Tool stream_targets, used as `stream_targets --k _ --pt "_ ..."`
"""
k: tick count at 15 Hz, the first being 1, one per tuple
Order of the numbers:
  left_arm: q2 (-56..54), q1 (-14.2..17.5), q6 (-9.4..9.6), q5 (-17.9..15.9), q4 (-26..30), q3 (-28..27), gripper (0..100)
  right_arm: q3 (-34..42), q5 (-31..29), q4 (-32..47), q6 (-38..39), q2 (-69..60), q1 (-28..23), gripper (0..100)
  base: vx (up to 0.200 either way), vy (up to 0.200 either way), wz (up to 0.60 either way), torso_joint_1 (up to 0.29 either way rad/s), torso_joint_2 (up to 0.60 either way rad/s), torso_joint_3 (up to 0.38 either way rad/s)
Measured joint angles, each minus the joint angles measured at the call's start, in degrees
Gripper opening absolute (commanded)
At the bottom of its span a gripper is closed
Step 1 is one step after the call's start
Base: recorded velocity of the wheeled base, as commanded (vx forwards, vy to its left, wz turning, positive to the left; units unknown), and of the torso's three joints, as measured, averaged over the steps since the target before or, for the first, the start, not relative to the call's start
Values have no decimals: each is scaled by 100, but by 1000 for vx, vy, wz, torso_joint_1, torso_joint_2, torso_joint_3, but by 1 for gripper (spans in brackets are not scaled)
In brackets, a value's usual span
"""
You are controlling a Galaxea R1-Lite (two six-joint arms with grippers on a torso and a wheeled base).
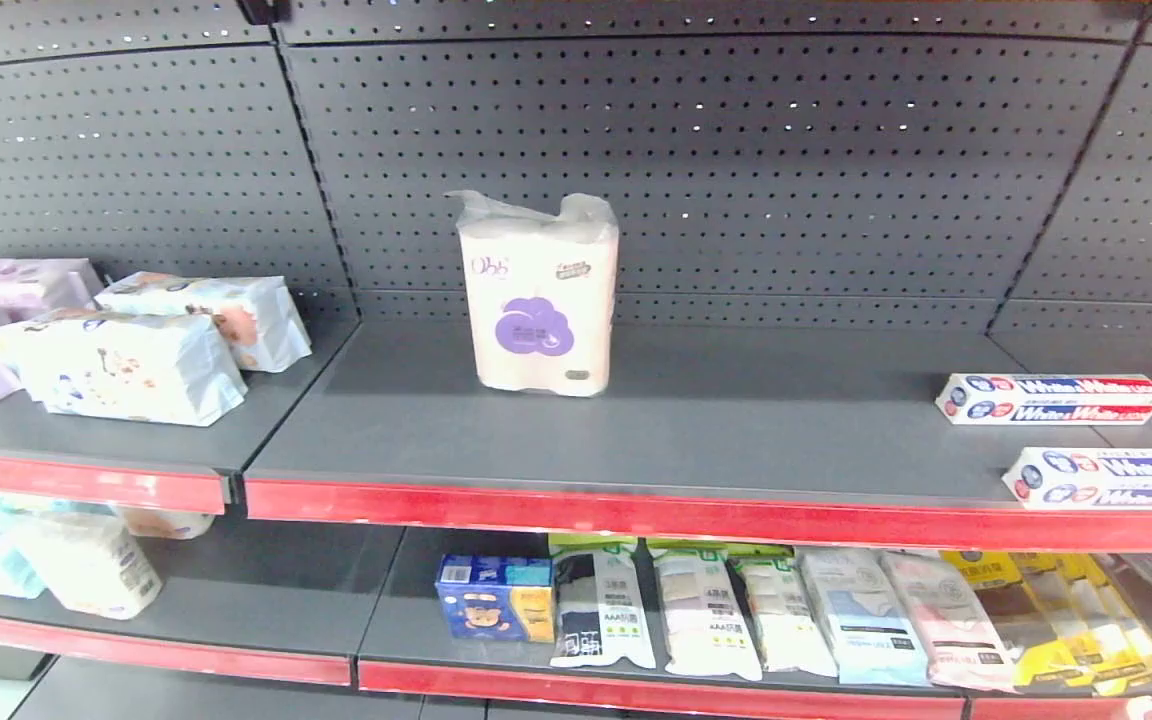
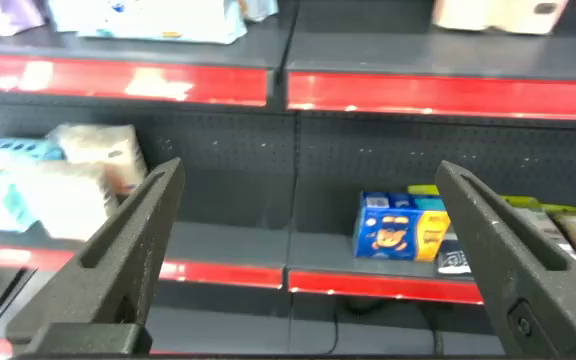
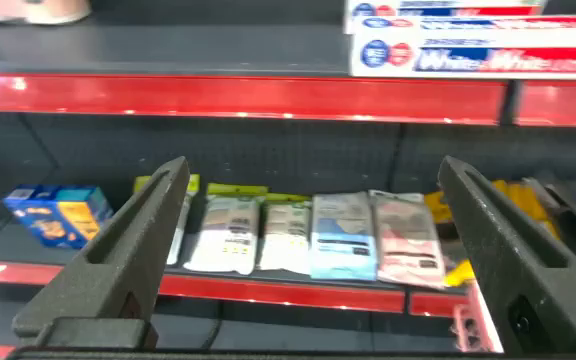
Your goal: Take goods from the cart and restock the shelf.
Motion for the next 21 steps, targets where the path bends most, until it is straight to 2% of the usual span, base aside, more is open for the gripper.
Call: stream_targets --k 2,11,14,17,19,21 --pt "0 0 0 0 2 0 100 0 2 0 1 0 0 100 0 0 -600 12 5 2" --pt "0 0 0 0 0 0 100 0 49 5 -32 115 49 100 0 0 0 0 0 0" --pt "0 0 -2 -2 0 0 100 -160 -20 28 -78 288 -123 100 0 0 0 0 0 0" --pt "0 0 -4 0 0 -2 100 -1220 -73 76 146 1115 -140 100 0 0 0 0 0 0" --pt "0 0 -6 0 0 0 100 -2142 -44 130 215 2358 -195 100 0 0 0 0 0 0" --pt "0 0 -9 -2 0 0 100 -2800 106 196 79 3805 -492 100 0 0 0 0 0 0"
